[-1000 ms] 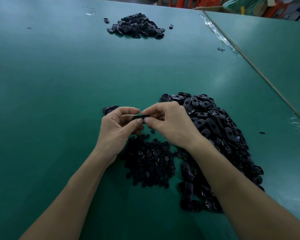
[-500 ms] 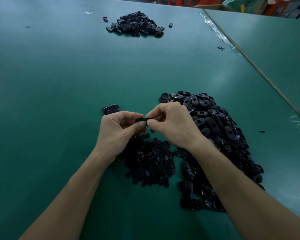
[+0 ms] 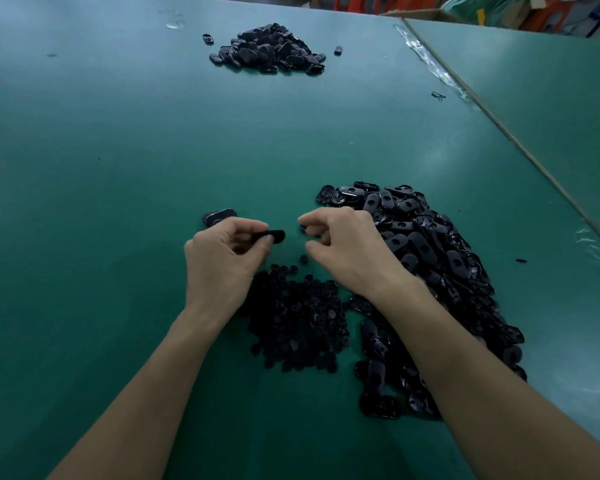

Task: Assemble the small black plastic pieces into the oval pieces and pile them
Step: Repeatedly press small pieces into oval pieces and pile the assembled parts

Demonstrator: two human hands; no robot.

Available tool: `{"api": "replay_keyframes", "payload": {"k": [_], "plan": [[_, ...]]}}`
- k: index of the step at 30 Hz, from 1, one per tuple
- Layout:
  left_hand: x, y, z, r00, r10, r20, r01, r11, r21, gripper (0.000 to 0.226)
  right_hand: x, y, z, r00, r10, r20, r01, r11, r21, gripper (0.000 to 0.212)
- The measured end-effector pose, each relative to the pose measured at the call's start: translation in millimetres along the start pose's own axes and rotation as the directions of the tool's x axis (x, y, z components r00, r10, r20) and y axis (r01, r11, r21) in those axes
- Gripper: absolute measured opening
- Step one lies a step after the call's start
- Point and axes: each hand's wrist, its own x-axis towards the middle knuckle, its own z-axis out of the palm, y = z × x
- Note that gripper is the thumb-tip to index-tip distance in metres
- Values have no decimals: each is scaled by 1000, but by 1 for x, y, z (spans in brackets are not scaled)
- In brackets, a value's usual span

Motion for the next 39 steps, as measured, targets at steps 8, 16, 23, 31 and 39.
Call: {"api": "replay_keyframes", "payload": {"k": [8, 16, 23, 31, 39], "plan": [[12, -4, -20, 977, 98, -189, -6, 899, 437, 13, -5, 9, 3, 994, 90, 63, -66, 945, -322, 43], [12, -8, -22, 975, 52, -216, 90, 795, 600, 25, 8, 7, 7, 997, 75, -9, -72, 896, -438, 42], [10, -5, -18, 959, 190, -209, -67, 871, 486, 11, 12, 8, 13, 997, -9, -70, -29, 853, -522, 19], [-1, 4, 3, 992, 88, 94, -86, 996, -24, 15, 4, -11, 7, 997, -76, 19, 69, 968, 240, 18], [0, 5, 2, 998, 8, 64, 11, 956, -293, 9, 0, -4, 10, 1000, -12, 2, 9, 845, 535, 5]]}}
